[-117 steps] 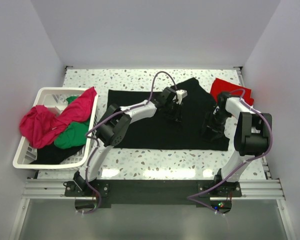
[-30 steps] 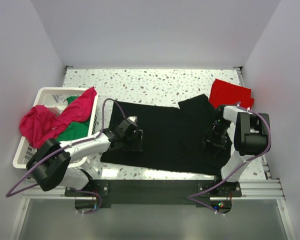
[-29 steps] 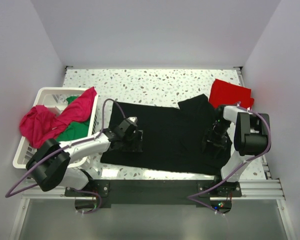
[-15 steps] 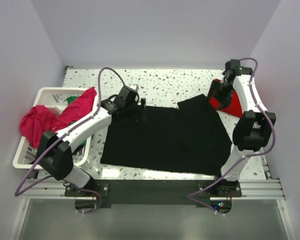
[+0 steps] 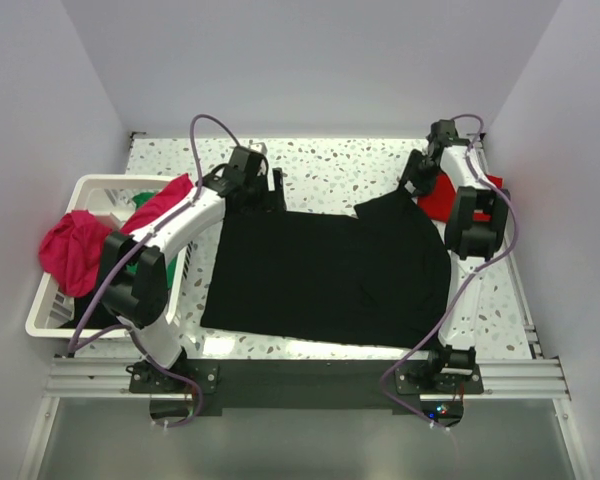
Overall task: Fold and stack the t-shirts
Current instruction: Fold the tshirt
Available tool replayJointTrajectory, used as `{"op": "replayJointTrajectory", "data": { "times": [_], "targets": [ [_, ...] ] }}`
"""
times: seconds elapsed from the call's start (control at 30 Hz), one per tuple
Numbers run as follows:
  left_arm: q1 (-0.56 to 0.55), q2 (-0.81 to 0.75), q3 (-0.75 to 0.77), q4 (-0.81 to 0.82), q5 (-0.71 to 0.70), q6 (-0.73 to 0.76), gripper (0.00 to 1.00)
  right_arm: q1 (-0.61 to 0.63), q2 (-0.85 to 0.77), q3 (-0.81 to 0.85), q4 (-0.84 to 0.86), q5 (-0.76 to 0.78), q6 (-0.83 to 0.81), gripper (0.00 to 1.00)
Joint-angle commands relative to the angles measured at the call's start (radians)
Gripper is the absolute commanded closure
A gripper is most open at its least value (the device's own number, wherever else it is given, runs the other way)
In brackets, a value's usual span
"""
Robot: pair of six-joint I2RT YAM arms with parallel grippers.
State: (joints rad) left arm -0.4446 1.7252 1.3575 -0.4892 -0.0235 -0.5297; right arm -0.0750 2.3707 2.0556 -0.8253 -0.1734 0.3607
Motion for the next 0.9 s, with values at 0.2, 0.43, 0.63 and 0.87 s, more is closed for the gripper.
{"op": "replayJointTrajectory", "data": {
  "times": [0.2,0.43,0.63,0.87],
  "targets": [
    [0.024,-0.001,0.042,0.026,0.019,-0.003,0.12,-0.005,0.024,0.1,0.16,0.028,-0.046,0.49],
    [0.03,0.011,0.049,0.018,0.019,-0.003,0.12,0.004,0.053,0.09,0.132,0.037,-0.094,0.53],
    [0.034,0.013,0.048,0.018,0.019,-0.003,0.12,0.033,0.061,0.083,0.12,0.071,-0.132,0.54],
    [0.038,0.007,0.035,0.018,0.019,0.004,0.12,0.067,0.076,0.089,0.08,0.167,-0.163,0.55]
  ]
}}
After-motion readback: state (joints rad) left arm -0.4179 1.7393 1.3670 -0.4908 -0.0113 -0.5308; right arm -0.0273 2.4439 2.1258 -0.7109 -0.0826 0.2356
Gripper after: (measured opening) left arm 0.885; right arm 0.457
